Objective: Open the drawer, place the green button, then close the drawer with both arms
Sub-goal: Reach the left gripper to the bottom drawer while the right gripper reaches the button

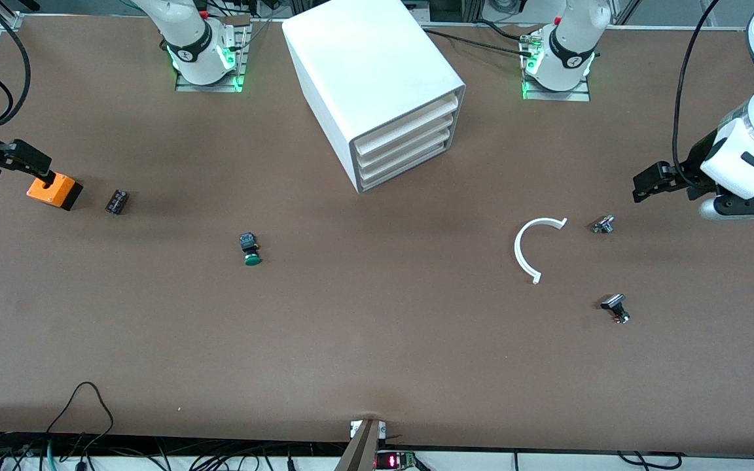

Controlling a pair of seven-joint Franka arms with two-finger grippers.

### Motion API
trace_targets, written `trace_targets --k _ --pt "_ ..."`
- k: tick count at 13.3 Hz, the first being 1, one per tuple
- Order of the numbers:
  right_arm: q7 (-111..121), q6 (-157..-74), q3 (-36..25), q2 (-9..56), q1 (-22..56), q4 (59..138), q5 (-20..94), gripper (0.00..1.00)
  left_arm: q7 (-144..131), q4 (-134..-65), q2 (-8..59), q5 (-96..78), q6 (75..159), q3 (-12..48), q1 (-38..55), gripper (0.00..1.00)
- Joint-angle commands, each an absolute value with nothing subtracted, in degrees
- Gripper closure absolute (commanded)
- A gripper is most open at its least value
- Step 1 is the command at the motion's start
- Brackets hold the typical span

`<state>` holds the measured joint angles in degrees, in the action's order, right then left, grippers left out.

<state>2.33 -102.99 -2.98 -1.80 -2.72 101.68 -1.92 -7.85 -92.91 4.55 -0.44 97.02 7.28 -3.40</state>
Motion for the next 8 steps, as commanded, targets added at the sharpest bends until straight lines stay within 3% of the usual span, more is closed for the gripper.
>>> trace_targets --k 1,8 --pt "2.8 -101.9 -3.0 -1.6 -2.5 100.1 -2.1 0.0 -7.0 -91.1 4.8 -0.4 95.4 8.2 -3.7 0.0" --pt "2.5 -100.7 -2.6 -1.6 -2.3 99.8 -2.0 0.0 -7.6 -89.8 5.4 -0.8 95.2 8.2 -3.2 0.0"
